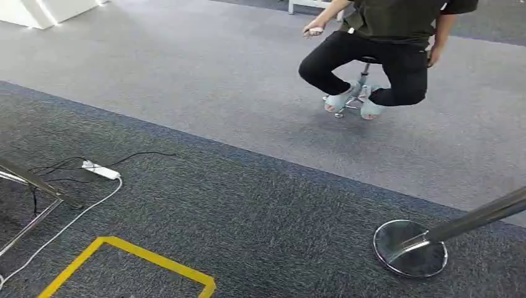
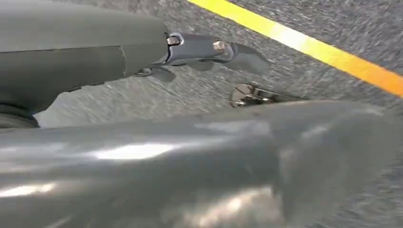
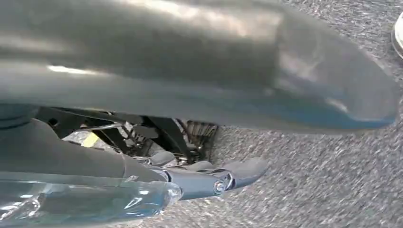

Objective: Take the parts from the cabinet and place them on the table.

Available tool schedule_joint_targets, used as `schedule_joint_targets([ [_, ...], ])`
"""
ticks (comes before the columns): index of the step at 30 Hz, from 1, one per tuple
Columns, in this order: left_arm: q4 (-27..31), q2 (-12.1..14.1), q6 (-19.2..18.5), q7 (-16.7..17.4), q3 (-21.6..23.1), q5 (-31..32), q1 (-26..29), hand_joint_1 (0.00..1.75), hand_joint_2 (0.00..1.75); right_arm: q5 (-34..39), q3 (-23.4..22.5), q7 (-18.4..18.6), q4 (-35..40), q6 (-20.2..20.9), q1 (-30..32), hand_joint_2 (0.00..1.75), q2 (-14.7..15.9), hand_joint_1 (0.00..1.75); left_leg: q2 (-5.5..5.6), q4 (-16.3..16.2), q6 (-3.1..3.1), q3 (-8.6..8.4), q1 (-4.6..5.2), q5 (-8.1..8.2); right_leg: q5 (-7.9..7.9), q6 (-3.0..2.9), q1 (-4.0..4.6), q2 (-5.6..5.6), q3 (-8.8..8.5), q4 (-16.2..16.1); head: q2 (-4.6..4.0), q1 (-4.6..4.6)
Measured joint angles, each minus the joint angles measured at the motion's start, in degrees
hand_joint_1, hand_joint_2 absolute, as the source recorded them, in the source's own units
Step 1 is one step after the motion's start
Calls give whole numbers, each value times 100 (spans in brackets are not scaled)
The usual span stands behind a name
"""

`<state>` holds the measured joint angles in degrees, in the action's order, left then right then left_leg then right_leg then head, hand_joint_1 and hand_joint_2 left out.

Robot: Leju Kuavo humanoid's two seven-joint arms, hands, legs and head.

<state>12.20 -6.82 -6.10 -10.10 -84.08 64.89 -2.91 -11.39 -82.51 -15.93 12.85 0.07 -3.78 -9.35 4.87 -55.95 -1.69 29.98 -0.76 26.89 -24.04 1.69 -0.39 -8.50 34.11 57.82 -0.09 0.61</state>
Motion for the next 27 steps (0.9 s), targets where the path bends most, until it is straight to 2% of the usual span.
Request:
schedule_joint_targets([
  [1,2,-15,9,0,4,7,-3,0,0,2,0,0,0,-9,28,0,0,0,-54,0,34,-20,25,-13,26,46,-22,-64,30,-38,0,5],
  [2,0,-31,24,-2,11,13,-12,0,0,5,0,0,0,-31,54,0,0,0,-136,31,91,-29,5,-44,46,92,-27,-141,50,-55,0,-4],
  [3,2,-41,28,-4,17,22,-33,0,0,7,0,4,4,-42,73,0,0,0,-250,71,134,-40,-12,-83,8,95,-16,35,65,29,0,-8],
  [4,2,-46,50,-11,17,39,-36,0,0,7,0,4,4,-50,70,0,0,0,-306,77,178,-38,-3,-81,-187,105,18,398,183,259,0,-59],
  [5,2,-52,59,-15,20,52,-17,0,0,7,0,15,4,-61,48,0,0,0,-402,76,194,-38,19,-78,-461,131,17,642,391,699,0,-89],
  [6,2,-63,65,-15,22,59,-1,0,0,5,0,15,4,-66,35,0,0,0,-505,74,203,-39,37,-72,-704,140,6,757,620,1202,0,-85],
  [7,2,-63,70,-15,24,66,17,0,0,-6,0,17,4,-70,30,0,0,0,-608,68,208,-35,48,-67,-883,151,3,799,825,1640,0,-83],
  [8,2,-63,70,-15,28,59,27,0,0,-32,2,22,4,-90,39,0,0,0,-708,68,205,-35,49,-64,-924,159,-1,816,915,1866,0,-89],
  [9,2,-63,63,-15,28,41,22,0,0,-61,2,26,4,-96,49,0,0,0,-793,68,200,-35,49,-56,-812,169,-10,825,832,1752,0,-85],
  [10,2,-63,48,-15,28,0,11,0,0,-72,2,28,6,-107,54,0,0,0,-861,67,189,-43,49,-48,-618,174,-18,852,618,1396,0,-92],
  [11,2,-63,35,-15,26,-13,3,0,0,-76,2,33,7,-112,57,0,2,0,-931,66,167,-63,46,-32,-383,172,-26,933,285,823,0,-85],
  [12,2,-63,22,-15,26,-24,1,0,0,-89,2,33,11,-109,56,0,4,0,-986,61,141,-102,45,-14,-213,176,-26,1127,-52,281,0,-92],
  [13,2,-57,22,-15,26,-31,5,0,0,-98,4,33,13,-105,37,0,4,0,-1037,55,102,-107,76,9,-218,155,3,1315,-153,63,0,-89],
  [14,2,-48,24,-13,26,-35,10,0,0,-109,4,33,13,-94,14,0,4,0,-1073,40,58,-128,91,41,-162,96,-5,1232,-189,25,0,-74],
  [17,2,-46,35,2,26,-50,-27,0,0,-118,4,33,15,-88,24,0,22,0,-1242,72,-30,-178,68,35,-166,-8,34,1037,-87,50,0,-76],
  [18,2,-44,46,2,26,-50,-34,0,0,-118,4,33,22,-92,26,0,31,0,-1122,43,-91,-175,45,79,-131,-60,-4,975,-139,8,0,-72],
  [19,2,-37,52,2,26,-50,-36,0,0,-118,4,31,26,-92,26,0,33,0,-811,-106,-107,-112,36,219,-115,-85,-9,924,-142,6,0,-44],
  [20,2,-37,61,2,26,-48,-28,0,0,-116,4,33,31,-110,13,0,35,0,-619,-516,-111,83,37,483,-101,-117,-8,863,-126,4,0,-26],
  [21,2,-35,66,2,24,-48,-11,0,0,-116,4,33,31,-112,2,0,35,0,-556,-1046,-111,338,38,741,-93,-131,-5,789,-109,5,0,-13],
  [22,2,-35,68,2,24,-48,3,0,0,-114,4,33,31,-120,0,0,35,0,-534,-1508,-109,573,38,911,-90,-135,-1,703,-99,5,0,-17],
  [23,0,-35,70,2,24,-48,20,0,0,-109,4,33,31,-123,4,0,35,0,-519,-1854,-103,765,38,981,-89,-137,0,615,-94,6,0,-17],
  [24,2,-35,70,2,24,-48,22,0,0,-107,4,33,31,-127,11,0,35,0,-516,-1862,-96,799,37,880,-87,-136,0,527,-98,7,0,-11],
  [25,2,-33,72,2,24,-48,20,0,0,-105,4,33,31,-127,16,0,35,0,-508,-1618,-83,718,35,645,-82,-127,-3,436,-100,7,0,-11],
  [26,2,-28,72,2,24,-48,17,0,0,-105,4,33,31,-127,14,0,35,0,-485,-1187,-68,536,32,363,-73,-113,-10,349,-105,7,0,-11],
  [27,2,-20,74,2,24,-48,13,0,0,-105,4,33,31,-127,9,0,35,0,-362,-629,-60,280,20,80,-65,-94,-17,263,-110,7,0,-11],
])
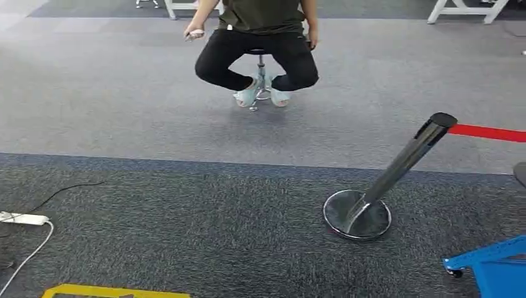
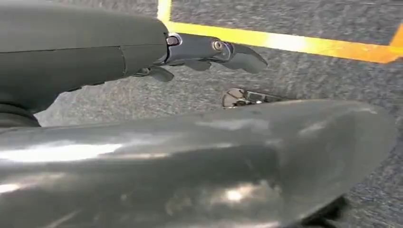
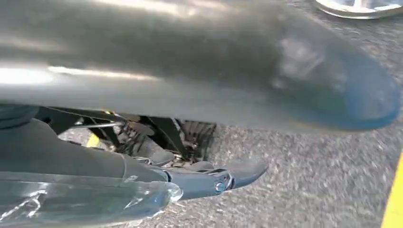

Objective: Take the parts from the cabinet and place them on the table.

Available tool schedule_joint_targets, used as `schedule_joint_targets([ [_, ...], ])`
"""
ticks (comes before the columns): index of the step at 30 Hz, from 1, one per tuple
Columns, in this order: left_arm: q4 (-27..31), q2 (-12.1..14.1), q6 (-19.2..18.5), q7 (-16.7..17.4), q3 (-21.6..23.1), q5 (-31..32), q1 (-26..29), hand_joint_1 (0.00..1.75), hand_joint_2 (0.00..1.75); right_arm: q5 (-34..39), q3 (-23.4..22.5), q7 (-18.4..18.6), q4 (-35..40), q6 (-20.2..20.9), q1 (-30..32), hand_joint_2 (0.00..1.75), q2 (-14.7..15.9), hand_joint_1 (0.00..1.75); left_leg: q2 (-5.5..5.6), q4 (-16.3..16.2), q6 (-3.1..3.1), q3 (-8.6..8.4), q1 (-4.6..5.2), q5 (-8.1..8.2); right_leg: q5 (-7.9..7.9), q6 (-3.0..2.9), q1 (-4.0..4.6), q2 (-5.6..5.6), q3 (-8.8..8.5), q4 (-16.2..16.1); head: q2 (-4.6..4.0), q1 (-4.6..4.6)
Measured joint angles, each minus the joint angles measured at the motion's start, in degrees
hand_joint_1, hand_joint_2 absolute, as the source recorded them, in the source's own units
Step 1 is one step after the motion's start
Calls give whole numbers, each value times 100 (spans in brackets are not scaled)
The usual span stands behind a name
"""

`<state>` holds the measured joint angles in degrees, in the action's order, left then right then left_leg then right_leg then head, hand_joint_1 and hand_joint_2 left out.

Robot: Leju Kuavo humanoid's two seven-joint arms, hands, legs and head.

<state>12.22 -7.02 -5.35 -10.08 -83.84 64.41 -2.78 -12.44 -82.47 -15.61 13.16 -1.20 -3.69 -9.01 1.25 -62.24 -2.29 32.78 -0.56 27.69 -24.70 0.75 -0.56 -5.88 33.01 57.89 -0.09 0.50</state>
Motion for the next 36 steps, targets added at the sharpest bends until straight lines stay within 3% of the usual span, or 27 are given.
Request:
schedule_joint_targets([
  [1,0,4,0,0,0,0,2,0,0,0,0,-2,0,2,-3,0,0,0,322,449,0,-214,-32,-156,12,23,-10,-74,8,0,0,0],
  [2,0,2,2,0,0,2,-1,0,0,0,0,-2,0,11,-19,0,0,0,460,671,13,-270,-56,-101,-4,65,32,-147,46,56,0,-6],
  [5,0,4,13,20,0,4,-16,0,0,2,0,-2,2,28,30,0,0,0,293,637,102,-278,7,-108,57,188,-26,-321,125,-47,0,-7],
  [6,0,2,13,20,0,4,-19,0,0,4,0,-2,2,33,46,0,0,0,184,686,164,-281,-33,-155,65,231,-28,-378,130,-40,0,-2],
  [8,0,26,28,28,0,18,-18,0,0,4,0,-2,2,37,41,0,0,0,30,701,250,-287,-17,-159,-282,231,16,274,350,430,0,-61],
  [9,0,28,35,33,0,20,4,0,0,4,0,0,4,37,14,0,0,0,-72,699,260,-291,6,-152,-552,246,7,448,580,915,0,-83],
  [11,0,37,35,37,0,22,36,0,0,7,0,0,4,37,5,0,2,0,-263,695,272,-290,32,-140,-898,264,1,543,973,1766,0,-81],
  [12,0,39,35,37,-2,24,35,0,0,9,0,2,4,37,12,0,0,0,-353,695,269,-295,35,-135,-874,273,1,552,1007,1859,0,-79],
  [13,0,39,35,37,0,28,27,0,0,11,0,2,4,35,21,0,2,0,-430,693,261,-308,35,-123,-729,279,0,564,887,1672,0,-83],
  [14,0,37,35,37,0,37,19,0,0,11,0,4,6,35,25,0,2,0,-505,693,245,-333,34,-103,-481,275,-1,607,607,1185,0,-81],
  [15,0,37,35,37,0,37,16,0,0,11,0,9,9,33,28,0,7,0,-570,692,224,-365,32,-82,-253,269,-1,723,283,621,0,-81],
  [16,0,39,35,37,0,39,16,0,0,-17,2,34,9,20,25,0,9,0,-627,684,187,-403,56,-55,-108,268,4,992,-5,141,0,-85],
  [17,0,52,35,37,0,46,22,0,0,-108,7,88,9,2,6,0,7,0,-676,669,143,-415,99,-17,-125,219,16,1050,-49,81,0,-85],
  [18,0,61,35,39,0,55,19,0,0,-223,13,125,9,-22,4,0,7,0,-719,669,124,-428,96,-12,-109,154,15,945,-33,75,0,-74],
  [20,0,61,35,42,4,81,-8,0,0,-559,30,223,11,-182,24,0,41,0,-824,691,77,-461,78,-18,-116,89,50,831,36,89,0,-74],
  [21,0,63,35,42,9,98,-21,0,0,-830,83,317,11,-361,39,0,57,0,-859,693,23,-478,65,15,-100,38,34,760,-6,60,0,-83],
  [22,0,72,35,44,24,107,-32,0,0,-1142,192,410,11,-535,71,0,81,0,-604,633,-28,-473,44,81,-77,-1,7,705,-13,41,0,-66],
  [23,0,74,35,44,26,125,-26,0,0,-1330,282,470,18,-610,86,0,109,0,-326,384,-40,-355,38,274,-63,-26,-2,664,-9,41,0,-37],
  [24,0,72,31,44,28,147,-10,0,0,-1561,385,571,17,-741,88,0,138,0,-221,-78,-46,-139,36,531,-55,-47,-6,586,3,41,0,-22],
  [26,0,70,24,55,31,168,21,0,0,-2059,641,765,20,-975,107,0,196,0,-183,-1054,-47,366,36,904,-47,-61,5,404,27,41,0,-13],
  [27,0,72,24,70,37,197,28,0,0,-2436,796,938,17,-1153,131,0,232,0,-171,-1236,-39,490,37,893,-45,-61,6,317,28,41,0,-15],
  [28,0,81,24,90,52,229,30,0,0,-2890,1014,1161,17,-1353,175,0,271,0,-161,-1151,-25,481,37,741,-44,-60,6,238,21,42,0,-13],
  [30,0,109,20,127,81,289,21,0,0,-3619,1498,1474,17,-1592,258,0,341,0,-79,-330,11,144,30,176,-32,-38,-2,61,12,42,0,-9],
  [31,0,118,13,155,85,308,21,0,0,-3909,1732,1574,17,-1631,285,0,370,0,113,184,25,-93,17,-63,-23,-19,-12,-14,15,42,0,-7],
  [32,0,127,9,170,87,339,21,0,0,-4154,1964,1654,17,-1652,289,0,404,0,408,514,36,-211,8,-119,-18,24,15,-93,49,64,0,0],
  [34,0,142,4,199,103,361,4,0,0,-4369,2329,1716,17,-1659,312,0,452,0,313,599,72,-232,7,-75,4,93,6,-234,118,61,0,-7],
  [36,0,144,4,216,129,372,-15,0,0,-4593,2610,1777,15,-1666,391,0,488,0,191,621,165,-249,14,-105,42,184,-21,-359,169,2,0,-2],
])
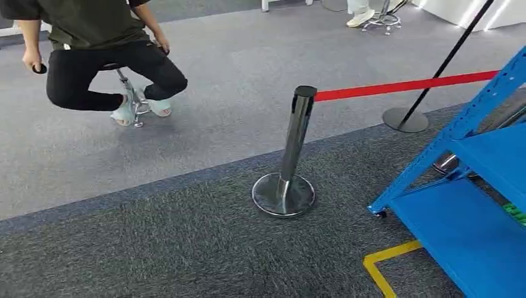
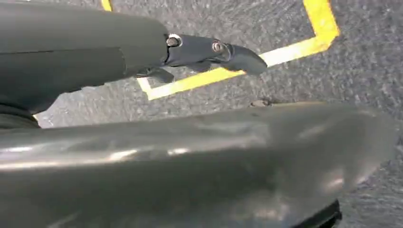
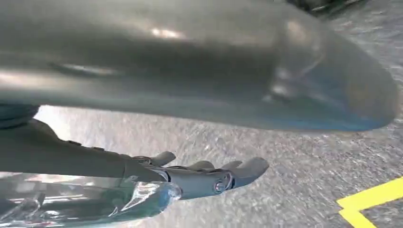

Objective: Take the parts from the cabinet and place them on the table.

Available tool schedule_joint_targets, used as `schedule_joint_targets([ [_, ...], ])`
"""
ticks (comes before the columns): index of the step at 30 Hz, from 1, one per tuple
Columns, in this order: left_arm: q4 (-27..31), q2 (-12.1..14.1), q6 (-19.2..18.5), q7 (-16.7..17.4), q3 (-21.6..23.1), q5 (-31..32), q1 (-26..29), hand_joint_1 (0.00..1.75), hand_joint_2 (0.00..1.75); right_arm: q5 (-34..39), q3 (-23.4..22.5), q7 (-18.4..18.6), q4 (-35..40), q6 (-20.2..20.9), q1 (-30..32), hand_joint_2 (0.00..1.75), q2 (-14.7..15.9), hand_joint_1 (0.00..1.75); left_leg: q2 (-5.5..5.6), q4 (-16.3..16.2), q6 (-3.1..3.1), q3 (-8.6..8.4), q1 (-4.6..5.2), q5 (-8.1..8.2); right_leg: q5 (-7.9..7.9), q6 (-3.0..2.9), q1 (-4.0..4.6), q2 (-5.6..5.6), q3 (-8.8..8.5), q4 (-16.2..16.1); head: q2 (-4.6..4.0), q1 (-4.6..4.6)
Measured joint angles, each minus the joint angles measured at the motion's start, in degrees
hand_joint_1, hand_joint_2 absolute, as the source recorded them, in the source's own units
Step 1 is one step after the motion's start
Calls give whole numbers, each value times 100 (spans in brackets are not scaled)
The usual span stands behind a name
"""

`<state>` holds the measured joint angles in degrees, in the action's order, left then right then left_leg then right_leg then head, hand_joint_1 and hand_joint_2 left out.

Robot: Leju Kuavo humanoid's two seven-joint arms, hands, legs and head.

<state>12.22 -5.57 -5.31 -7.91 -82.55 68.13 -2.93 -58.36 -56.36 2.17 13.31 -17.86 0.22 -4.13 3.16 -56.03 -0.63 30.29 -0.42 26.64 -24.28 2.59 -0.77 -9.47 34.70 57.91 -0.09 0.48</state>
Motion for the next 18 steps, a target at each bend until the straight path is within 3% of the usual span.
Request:
schedule_joint_targets([
  [1,0,0,0,18,11,22,-14,0,0,-135,142,37,-2,-7,30,0,31,0,-95,40,56,-4,-25,-40,-36,6,6,152,8,67,0,2],
  [2,0,13,0,28,26,33,-10,0,0,-278,276,87,-4,-13,38,0,31,0,-145,44,99,-4,-17,-38,-214,17,43,526,104,267,0,-57],
  [3,0,22,0,42,37,42,8,0,0,-400,402,107,-7,-4,29,0,33,0,-233,44,118,-4,-4,-30,-463,38,41,740,277,640,0,-88],
  [5,0,31,-2,52,52,77,42,0,0,-448,618,107,-9,-7,-10,0,33,0,-437,42,133,-7,25,-19,-909,64,28,886,703,1583,0,-81],
  [6,0,35,-11,55,59,83,40,0,0,-445,662,103,-11,-7,-8,0,33,0,-524,42,135,-7,28,-15,-975,82,22,906,811,1850,0,-83],
  [7,0,35,-18,55,72,85,30,0,0,-443,699,89,-11,-11,3,0,35,0,-598,41,130,-13,28,-5,-895,96,18,915,764,1807,0,-81],
  [9,0,31,-28,55,94,89,22,0,0,-402,753,72,-11,-13,25,0,46,0,-731,39,97,-51,20,22,-492,107,7,999,305,1030,0,-87],
  [10,0,31,-35,55,96,90,23,0,0,-399,762,65,-11,-13,22,0,50,0,-790,31,64,-82,14,44,-288,110,5,1133,2,511,0,-90],
  [11,0,37,-35,55,98,90,24,0,0,-400,769,61,-11,-13,10,0,50,0,-851,15,19,-114,41,73,-238,114,15,1468,-211,113,0,-94],
  [12,0,50,-35,55,98,92,23,0,0,-395,778,59,-17,-13,-6,0,50,0,-897,-14,-28,-114,85,114,-227,40,12,1453,-230,105,0,-89],
  [13,0,50,-35,55,101,92,17,0,0,-389,786,59,-17,-13,-19,0,50,0,-955,-12,-49,-127,79,112,-225,-25,18,1353,-207,135,0,-61],
  [16,0,61,-35,55,107,94,5,0,0,-382,804,74,-33,-13,-9,0,50,0,-1103,-9,-125,-160,59,143,-187,-125,18,1141,-167,127,0,-61],
  [17,0,66,-35,55,109,94,-15,0,0,-378,804,83,-35,-13,8,0,50,0,-754,-130,-170,-117,30,271,-172,-156,1,1079,-164,116,0,-41],
  [18,0,50,-35,55,109,96,-18,0,0,-347,802,92,-35,-22,7,0,54,0,-521,-474,-180,39,20,487,-160,-185,-5,1023,-156,115,0,-20],
])
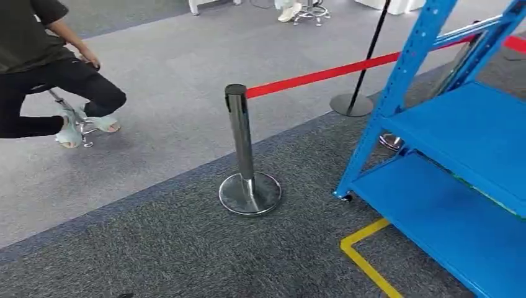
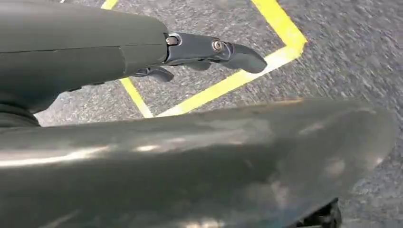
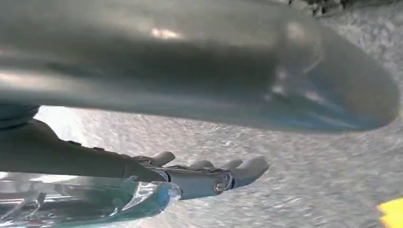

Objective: Take the parts from the cabinet and place them on the table.

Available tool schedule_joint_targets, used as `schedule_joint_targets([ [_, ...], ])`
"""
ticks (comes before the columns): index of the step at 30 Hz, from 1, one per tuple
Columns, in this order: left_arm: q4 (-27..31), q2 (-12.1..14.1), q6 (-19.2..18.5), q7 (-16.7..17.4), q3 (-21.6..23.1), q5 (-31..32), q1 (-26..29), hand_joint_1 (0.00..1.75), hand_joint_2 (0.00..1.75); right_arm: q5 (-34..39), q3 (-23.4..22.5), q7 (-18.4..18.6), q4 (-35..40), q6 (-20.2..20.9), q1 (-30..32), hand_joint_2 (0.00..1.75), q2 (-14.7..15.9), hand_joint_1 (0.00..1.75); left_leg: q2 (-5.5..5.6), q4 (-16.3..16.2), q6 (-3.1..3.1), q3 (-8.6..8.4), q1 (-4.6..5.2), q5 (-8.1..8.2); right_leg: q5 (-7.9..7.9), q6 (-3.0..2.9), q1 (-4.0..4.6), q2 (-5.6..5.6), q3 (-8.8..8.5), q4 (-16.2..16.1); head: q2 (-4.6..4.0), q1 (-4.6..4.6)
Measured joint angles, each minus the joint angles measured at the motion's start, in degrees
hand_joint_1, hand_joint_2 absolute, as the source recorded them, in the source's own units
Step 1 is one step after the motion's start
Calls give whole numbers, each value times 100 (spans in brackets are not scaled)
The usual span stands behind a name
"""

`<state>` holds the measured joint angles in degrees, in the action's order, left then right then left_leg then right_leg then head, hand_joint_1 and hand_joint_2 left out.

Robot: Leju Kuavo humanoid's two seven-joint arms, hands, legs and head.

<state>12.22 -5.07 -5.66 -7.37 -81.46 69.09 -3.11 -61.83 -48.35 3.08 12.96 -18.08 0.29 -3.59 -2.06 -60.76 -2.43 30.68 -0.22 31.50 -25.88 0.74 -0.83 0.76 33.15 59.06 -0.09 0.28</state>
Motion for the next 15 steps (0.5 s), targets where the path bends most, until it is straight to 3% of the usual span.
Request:
schedule_joint_targets([
  [2,0,0,-4,9,0,13,21,0,0,50,0,0,0,-13,-36,0,2,0,124,-948,-7,474,-5,410,13,-39,6,-170,28,0,0,13],
  [3,0,0,-4,18,0,15,33,0,0,55,0,0,0,-13,-33,0,2,0,136,-1293,-4,669,-4,490,16,-43,12,-267,30,0,0,18],
  [4,0,2,-4,22,0,15,42,0,0,68,0,0,0,-11,-24,0,2,0,148,-1378,4,753,-4,417,18,-44,13,-359,27,0,0,15],
  [6,0,6,-7,22,0,17,42,0,0,88,-2,11,0,-6,0,0,2,0,195,-808,48,562,-6,-85,26,-30,10,-544,16,1,0,22],
  [7,0,9,-11,22,0,35,34,0,0,98,-4,17,-2,-7,1,0,2,0,308,-297,69,341,-12,-373,35,-15,4,-632,14,0,0,22],
  [8,0,11,-17,22,0,35,34,0,0,101,-7,17,-2,-4,-2,0,2,0,623,119,83,156,-34,-541,44,5,-8,-695,26,0,0,24],
  [9,0,11,-17,22,0,37,32,0,0,103,-7,22,-2,4,-25,0,2,0,756,347,123,74,-47,-511,37,49,38,-777,61,45,0,31],
  [10,0,11,-17,22,0,44,28,0,0,103,-7,26,-2,9,-30,0,2,0,695,365,91,79,-55,-478,59,83,19,-853,99,23,0,22],
  [12,0,13,-17,22,2,48,15,0,0,114,-9,52,-4,11,19,0,2,0,599,381,152,68,-23,-491,111,177,-16,-978,165,-53,0,26],
  [13,0,-4,-17,22,6,48,10,0,0,120,-13,65,-7,11,46,0,9,0,508,432,202,63,-66,-529,117,213,-13,-1036,166,-53,0,24],
  [14,0,2,-17,22,9,50,0,0,0,120,-17,70,-11,11,64,0,11,0,433,449,230,60,-69,-548,42,220,14,-774,187,38,0,13],
  [15,0,9,-17,20,13,52,1,0,0,125,-20,83,-18,11,60,0,9,0,369,453,274,62,-61,-548,-183,234,37,-428,320,310,0,-44],
])
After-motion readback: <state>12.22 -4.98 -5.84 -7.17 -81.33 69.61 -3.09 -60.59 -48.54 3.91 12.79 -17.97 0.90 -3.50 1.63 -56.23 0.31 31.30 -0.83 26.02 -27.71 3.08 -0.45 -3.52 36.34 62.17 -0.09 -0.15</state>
